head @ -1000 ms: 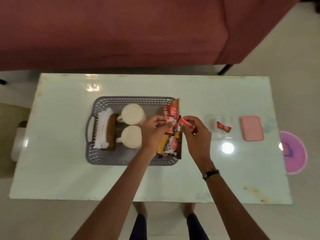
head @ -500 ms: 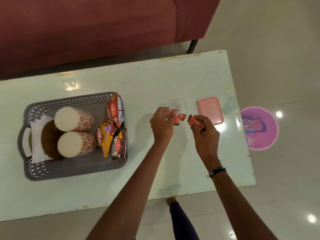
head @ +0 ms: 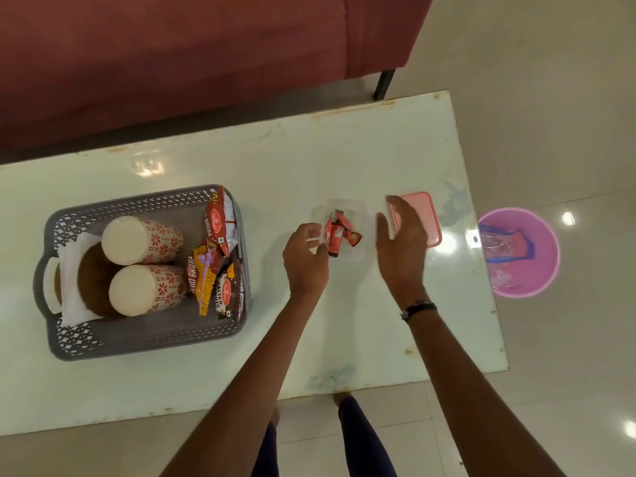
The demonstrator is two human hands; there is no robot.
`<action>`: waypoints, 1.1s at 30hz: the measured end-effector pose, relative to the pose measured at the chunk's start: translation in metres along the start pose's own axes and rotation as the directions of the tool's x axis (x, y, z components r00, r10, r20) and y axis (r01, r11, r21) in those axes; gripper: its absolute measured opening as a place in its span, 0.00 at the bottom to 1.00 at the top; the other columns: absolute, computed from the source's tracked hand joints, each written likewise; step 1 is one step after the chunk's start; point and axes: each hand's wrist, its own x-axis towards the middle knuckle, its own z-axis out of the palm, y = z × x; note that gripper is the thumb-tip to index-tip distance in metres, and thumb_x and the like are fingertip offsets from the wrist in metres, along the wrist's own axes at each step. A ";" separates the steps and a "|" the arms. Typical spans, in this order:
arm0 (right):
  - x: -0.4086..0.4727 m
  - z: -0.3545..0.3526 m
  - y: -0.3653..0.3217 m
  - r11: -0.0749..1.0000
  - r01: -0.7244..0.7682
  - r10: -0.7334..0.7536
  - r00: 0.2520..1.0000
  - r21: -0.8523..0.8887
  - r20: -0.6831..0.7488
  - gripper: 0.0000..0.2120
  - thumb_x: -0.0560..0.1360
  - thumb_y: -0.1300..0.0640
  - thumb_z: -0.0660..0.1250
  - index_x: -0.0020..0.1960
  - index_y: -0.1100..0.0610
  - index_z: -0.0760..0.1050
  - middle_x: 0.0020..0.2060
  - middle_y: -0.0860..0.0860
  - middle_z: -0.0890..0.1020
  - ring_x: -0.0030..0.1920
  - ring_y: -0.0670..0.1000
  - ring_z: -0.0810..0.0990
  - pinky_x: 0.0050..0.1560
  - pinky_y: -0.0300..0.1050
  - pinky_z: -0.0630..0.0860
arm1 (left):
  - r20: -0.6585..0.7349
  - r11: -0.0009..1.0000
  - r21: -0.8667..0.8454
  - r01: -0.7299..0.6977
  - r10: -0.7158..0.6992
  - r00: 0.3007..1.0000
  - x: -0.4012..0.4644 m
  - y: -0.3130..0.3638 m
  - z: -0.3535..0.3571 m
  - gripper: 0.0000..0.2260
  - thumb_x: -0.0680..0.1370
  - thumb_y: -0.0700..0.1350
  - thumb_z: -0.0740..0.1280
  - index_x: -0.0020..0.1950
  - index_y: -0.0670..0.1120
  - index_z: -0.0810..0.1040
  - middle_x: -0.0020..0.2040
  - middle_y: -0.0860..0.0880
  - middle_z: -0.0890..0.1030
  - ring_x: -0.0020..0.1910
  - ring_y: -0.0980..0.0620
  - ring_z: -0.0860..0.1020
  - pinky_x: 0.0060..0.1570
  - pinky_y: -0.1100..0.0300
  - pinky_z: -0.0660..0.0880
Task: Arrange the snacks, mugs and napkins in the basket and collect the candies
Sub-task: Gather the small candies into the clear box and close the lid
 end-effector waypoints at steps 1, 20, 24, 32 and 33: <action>0.003 -0.004 0.011 0.998 -0.029 0.028 0.999 -0.061 -0.025 0.17 0.77 0.60 0.64 0.65 0.61 0.70 0.62 0.57 0.76 0.63 0.56 0.73 0.63 0.43 0.67 | 0.007 1.000 0.000 0.013 -0.013 1.000 0.000 0.000 0.000 0.12 0.73 0.32 0.65 0.55 0.42 0.77 0.50 0.49 0.80 0.45 0.53 0.78 0.46 0.65 0.75; 0.005 -0.002 0.020 0.984 0.039 -0.015 0.991 -0.175 0.136 0.24 0.73 0.70 0.56 0.69 0.61 0.67 0.62 0.60 0.74 0.55 0.60 0.73 0.49 0.42 0.65 | 0.078 0.982 -0.073 0.174 -0.169 0.983 0.000 0.000 -0.003 0.14 0.74 0.38 0.65 0.59 0.46 0.78 0.45 0.48 0.80 0.42 0.52 0.78 0.50 0.47 0.80; -0.019 0.026 0.004 0.945 0.014 0.072 0.966 -0.327 0.248 0.32 0.76 0.67 0.54 0.77 0.53 0.49 0.77 0.55 0.50 0.73 0.61 0.54 0.66 0.59 0.62 | 0.112 0.978 -0.095 0.187 -0.176 0.978 0.001 0.001 -0.004 0.16 0.75 0.36 0.65 0.62 0.46 0.77 0.45 0.47 0.80 0.40 0.54 0.79 0.50 0.50 0.81; -0.036 0.056 -0.007 0.896 -0.095 0.177 0.972 -0.433 0.153 0.31 0.79 0.39 0.48 0.75 0.49 0.39 0.77 0.56 0.44 0.70 0.62 0.58 0.63 0.61 0.62 | 0.169 0.986 -0.053 0.156 -0.145 0.975 0.002 0.004 -0.007 0.18 0.76 0.36 0.65 0.66 0.46 0.74 0.51 0.42 0.83 0.48 0.46 0.81 0.51 0.50 0.81; -0.039 0.057 -0.007 0.889 -0.074 0.156 0.977 -0.452 0.147 0.31 0.79 0.39 0.49 0.74 0.48 0.37 0.77 0.56 0.45 0.69 0.62 0.60 0.61 0.60 0.63 | 0.168 0.989 -0.037 0.146 -0.138 0.976 0.002 0.003 -0.008 0.18 0.76 0.37 0.65 0.65 0.46 0.75 0.51 0.43 0.83 0.49 0.46 0.81 0.53 0.49 0.80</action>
